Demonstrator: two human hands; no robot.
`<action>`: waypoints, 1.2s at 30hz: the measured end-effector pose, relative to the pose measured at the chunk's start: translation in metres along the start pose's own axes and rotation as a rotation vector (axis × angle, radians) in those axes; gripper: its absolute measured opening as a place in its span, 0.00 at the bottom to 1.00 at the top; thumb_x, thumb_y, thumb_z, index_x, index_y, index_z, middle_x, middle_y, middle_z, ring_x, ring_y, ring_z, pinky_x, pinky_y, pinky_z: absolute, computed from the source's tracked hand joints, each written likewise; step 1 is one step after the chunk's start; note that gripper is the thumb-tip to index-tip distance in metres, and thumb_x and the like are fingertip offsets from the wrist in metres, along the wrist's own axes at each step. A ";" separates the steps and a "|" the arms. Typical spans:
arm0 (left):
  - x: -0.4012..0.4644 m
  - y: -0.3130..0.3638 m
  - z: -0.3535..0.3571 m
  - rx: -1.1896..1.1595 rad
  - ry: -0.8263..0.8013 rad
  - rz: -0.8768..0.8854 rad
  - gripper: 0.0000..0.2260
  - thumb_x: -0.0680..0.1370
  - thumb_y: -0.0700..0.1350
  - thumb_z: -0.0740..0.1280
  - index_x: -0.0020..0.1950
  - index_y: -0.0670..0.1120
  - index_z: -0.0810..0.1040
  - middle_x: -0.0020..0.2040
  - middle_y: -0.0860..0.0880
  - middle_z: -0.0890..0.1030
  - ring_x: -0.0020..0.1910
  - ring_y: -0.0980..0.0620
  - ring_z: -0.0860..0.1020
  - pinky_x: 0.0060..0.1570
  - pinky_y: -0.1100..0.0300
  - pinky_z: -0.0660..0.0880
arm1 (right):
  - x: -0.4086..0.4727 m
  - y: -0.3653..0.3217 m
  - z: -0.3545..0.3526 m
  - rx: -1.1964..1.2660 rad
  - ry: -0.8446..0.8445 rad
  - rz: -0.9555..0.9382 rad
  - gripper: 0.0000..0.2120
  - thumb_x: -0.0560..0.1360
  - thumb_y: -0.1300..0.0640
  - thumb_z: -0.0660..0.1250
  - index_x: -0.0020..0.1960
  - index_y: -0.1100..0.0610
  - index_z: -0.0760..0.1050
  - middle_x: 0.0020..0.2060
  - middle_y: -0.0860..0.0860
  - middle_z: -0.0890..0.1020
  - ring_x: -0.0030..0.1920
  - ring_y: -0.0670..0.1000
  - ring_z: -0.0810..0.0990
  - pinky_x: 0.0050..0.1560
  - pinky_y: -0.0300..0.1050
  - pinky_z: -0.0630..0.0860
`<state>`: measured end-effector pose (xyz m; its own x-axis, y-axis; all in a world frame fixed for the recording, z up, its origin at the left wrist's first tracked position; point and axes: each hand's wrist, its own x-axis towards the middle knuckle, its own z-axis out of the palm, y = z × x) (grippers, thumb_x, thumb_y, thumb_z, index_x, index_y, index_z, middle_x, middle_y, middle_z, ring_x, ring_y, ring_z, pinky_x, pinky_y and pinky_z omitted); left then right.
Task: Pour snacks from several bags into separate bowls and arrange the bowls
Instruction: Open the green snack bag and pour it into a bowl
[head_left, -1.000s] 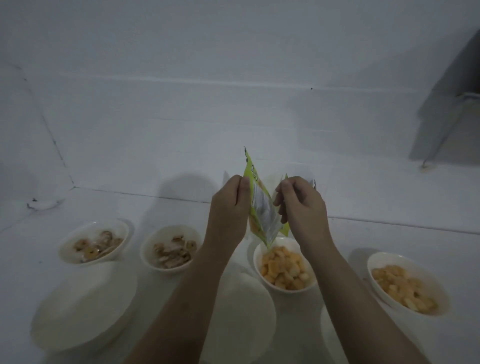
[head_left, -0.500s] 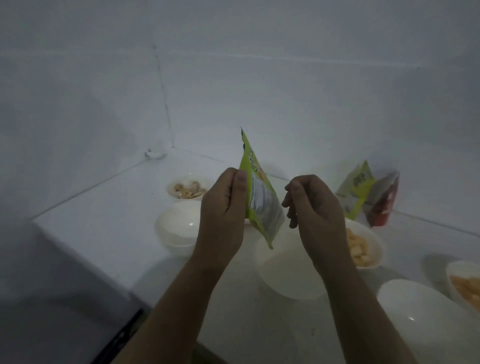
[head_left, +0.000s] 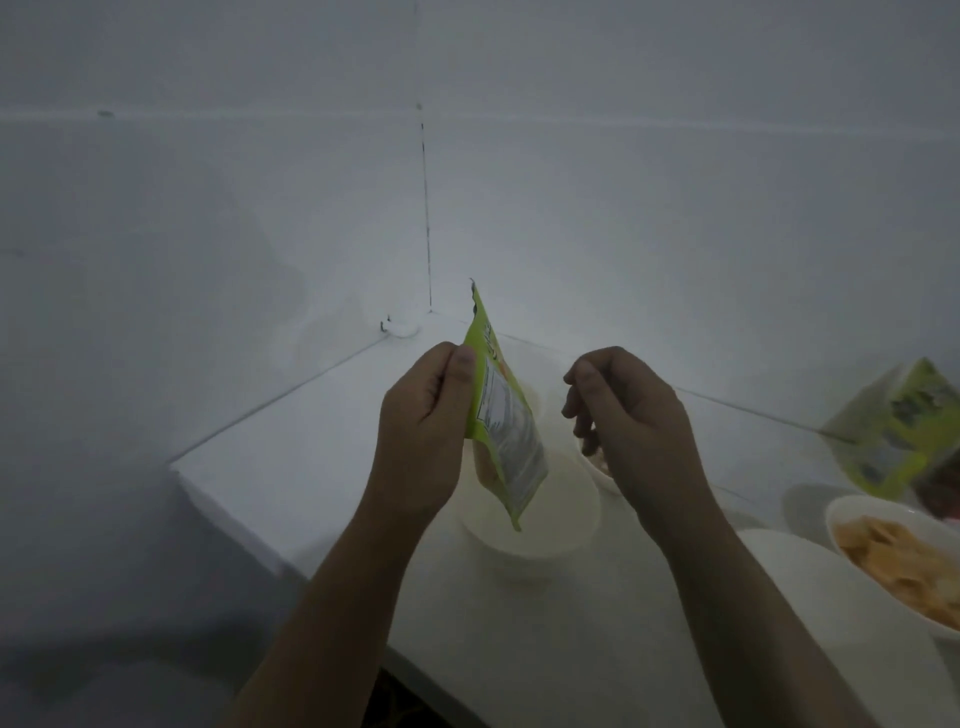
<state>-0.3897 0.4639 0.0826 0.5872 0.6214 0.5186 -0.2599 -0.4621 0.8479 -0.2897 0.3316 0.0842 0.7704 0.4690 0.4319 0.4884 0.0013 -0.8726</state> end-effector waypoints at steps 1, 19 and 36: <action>0.013 -0.012 -0.010 -0.035 -0.023 -0.014 0.20 0.83 0.51 0.57 0.41 0.36 0.69 0.36 0.39 0.70 0.36 0.49 0.70 0.34 0.54 0.68 | 0.007 0.003 0.014 -0.003 0.017 0.006 0.09 0.81 0.59 0.60 0.44 0.56 0.76 0.33 0.49 0.81 0.31 0.46 0.76 0.31 0.38 0.74; 0.149 -0.151 -0.116 0.001 -0.702 -0.379 0.14 0.82 0.47 0.59 0.38 0.45 0.72 0.33 0.48 0.72 0.32 0.53 0.71 0.34 0.60 0.67 | 0.069 0.034 0.206 0.079 0.176 0.531 0.07 0.81 0.58 0.62 0.49 0.61 0.76 0.32 0.51 0.80 0.31 0.50 0.76 0.30 0.42 0.75; 0.157 -0.170 -0.114 0.043 -0.881 -0.397 0.12 0.81 0.55 0.60 0.40 0.52 0.73 0.35 0.54 0.75 0.36 0.56 0.74 0.34 0.66 0.69 | 0.059 0.040 0.234 0.067 0.076 0.690 0.19 0.83 0.45 0.56 0.57 0.58 0.77 0.44 0.59 0.81 0.41 0.55 0.80 0.43 0.46 0.79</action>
<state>-0.3412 0.7120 0.0324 0.9950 0.0480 -0.0881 0.0994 -0.3545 0.9298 -0.3206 0.5656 0.0215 0.9232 0.3194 -0.2139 -0.1475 -0.2196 -0.9644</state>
